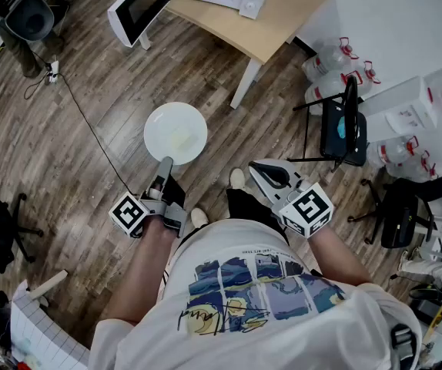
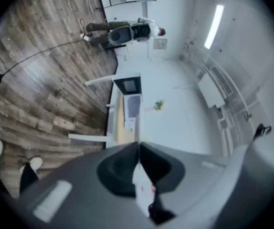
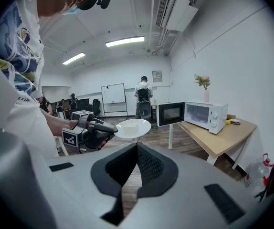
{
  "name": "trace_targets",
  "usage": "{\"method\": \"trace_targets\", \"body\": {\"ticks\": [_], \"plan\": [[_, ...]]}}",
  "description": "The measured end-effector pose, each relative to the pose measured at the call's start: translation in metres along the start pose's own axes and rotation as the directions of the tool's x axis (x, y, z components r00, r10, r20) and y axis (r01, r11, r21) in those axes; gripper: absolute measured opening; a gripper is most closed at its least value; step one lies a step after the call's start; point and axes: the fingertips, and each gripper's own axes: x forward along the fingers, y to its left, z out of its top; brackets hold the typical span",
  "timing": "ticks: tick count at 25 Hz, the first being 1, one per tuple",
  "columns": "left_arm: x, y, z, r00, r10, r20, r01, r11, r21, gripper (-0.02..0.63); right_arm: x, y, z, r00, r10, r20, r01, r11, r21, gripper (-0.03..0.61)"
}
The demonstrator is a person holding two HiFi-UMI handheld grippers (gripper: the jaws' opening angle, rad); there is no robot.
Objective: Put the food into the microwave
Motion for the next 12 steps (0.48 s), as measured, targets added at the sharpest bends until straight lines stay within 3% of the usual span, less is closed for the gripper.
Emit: {"method": "trace_targets", "body": {"ticks": [4,12], "plan": [[0.008,-0.005,0.0,1.0,-0.005,0.009,0.005,1.0,0.017,0.017,0.002,-0.011,0.009,1.0,0.015,0.022,-0.015,1.0,-0.018,0.006],[0.067,-0.019,-0.024,1.0,-0.013,0.02,0.012,1.0,0.024,0.017,-0.007,-0.08,0.018,0.997,0.043,0.058,-0.042,0.999,-0.024,0.006]]}}
